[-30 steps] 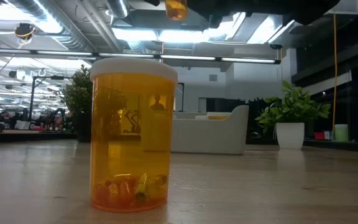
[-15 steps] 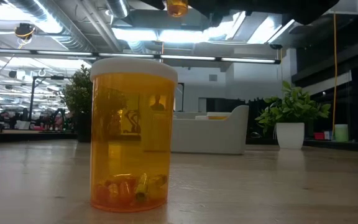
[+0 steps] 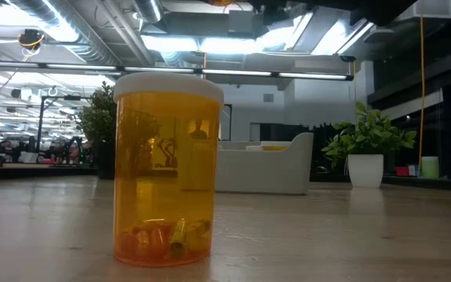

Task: Pick and place pill bottles into a basket
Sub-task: Adjust the orange pill bottle in the gray bin

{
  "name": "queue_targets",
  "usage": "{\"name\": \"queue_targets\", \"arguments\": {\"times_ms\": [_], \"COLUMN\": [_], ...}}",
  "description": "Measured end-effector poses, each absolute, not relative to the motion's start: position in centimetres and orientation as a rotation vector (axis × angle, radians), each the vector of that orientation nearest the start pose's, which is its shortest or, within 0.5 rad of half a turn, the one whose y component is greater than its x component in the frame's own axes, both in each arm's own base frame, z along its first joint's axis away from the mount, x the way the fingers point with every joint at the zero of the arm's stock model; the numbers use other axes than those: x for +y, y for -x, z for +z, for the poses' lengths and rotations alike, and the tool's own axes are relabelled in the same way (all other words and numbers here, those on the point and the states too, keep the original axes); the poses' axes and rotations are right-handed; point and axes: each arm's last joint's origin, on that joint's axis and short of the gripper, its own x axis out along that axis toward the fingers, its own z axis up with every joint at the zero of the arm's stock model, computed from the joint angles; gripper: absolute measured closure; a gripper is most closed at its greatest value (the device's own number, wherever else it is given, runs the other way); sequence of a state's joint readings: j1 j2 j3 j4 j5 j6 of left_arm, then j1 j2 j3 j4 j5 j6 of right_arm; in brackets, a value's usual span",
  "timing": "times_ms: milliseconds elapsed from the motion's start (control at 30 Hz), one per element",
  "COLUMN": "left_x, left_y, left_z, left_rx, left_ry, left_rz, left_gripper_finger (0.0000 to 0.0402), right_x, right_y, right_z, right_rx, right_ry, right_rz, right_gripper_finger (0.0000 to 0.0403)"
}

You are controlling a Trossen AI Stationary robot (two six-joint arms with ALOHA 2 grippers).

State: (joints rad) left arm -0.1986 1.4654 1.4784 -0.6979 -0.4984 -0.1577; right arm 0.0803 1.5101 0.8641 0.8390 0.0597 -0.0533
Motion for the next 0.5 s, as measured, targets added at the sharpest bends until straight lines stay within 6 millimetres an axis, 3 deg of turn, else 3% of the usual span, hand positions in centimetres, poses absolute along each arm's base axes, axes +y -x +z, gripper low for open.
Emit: {"name": "queue_targets", "arguments": {"times_ms": [500], "left_x": [-4.86], "left_y": [-30.78], "left_z": [37.34], "left_rx": [0.584], "left_ry": [-0.066], "left_rz": [0.308], "left_gripper_finger": [0.0162], "right_x": [2.53], "right_y": [-32.99], "right_z": [28.44], "right_rx": [-0.177], "right_ry": [0.019], "right_rz": [0.023], "right_gripper_finger": [0.0230]}}
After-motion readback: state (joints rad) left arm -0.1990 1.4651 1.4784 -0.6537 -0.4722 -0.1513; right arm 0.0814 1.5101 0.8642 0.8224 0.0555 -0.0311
